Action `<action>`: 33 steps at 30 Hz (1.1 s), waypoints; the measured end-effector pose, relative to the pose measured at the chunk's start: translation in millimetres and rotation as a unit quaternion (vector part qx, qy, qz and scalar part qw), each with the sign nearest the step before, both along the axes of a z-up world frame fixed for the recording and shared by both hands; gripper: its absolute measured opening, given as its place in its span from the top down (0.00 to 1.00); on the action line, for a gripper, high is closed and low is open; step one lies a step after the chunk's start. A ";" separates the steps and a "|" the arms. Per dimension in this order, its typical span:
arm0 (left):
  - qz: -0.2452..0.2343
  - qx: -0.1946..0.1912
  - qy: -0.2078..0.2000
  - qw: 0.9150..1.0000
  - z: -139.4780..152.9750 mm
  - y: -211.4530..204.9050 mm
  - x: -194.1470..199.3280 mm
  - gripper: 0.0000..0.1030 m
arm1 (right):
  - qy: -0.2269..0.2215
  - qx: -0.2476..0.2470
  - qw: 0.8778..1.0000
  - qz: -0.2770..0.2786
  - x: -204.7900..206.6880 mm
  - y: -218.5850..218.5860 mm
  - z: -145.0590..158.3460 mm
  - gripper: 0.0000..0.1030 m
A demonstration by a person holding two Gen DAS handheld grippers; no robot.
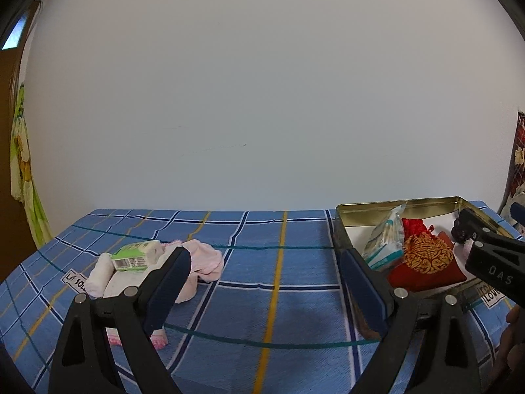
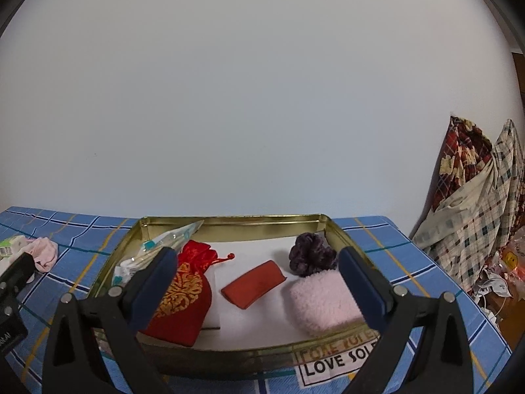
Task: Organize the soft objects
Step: 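Withdraw both tools from the tin back toward the remaining items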
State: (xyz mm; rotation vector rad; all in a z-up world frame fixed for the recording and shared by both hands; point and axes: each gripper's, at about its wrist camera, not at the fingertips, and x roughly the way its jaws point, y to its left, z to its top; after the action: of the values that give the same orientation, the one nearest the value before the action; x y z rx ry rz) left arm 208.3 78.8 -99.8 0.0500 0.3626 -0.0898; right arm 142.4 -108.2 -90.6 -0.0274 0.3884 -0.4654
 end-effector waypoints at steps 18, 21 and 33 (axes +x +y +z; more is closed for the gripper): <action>-0.011 0.003 0.000 1.000 -3.0 39.9 -3.2 0.09 | 0.012 -0.006 1.000 -0.023 -9.1 32.8 -2.9 0.03; -0.018 0.009 -0.001 1.000 -2.7 48.0 -2.7 0.09 | 0.017 -0.013 0.999 -0.023 -6.6 42.2 -4.2 0.03; 0.004 0.009 -0.003 1.000 -5.5 89.9 4.1 0.09 | 0.026 -0.008 1.000 -0.005 8.8 86.3 -9.9 0.03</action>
State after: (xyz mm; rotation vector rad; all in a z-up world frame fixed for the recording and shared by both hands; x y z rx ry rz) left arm 212.4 168.7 -105.3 0.0669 0.3577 -0.0785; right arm 151.1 -21.9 -100.5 -0.0533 0.4369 -0.4791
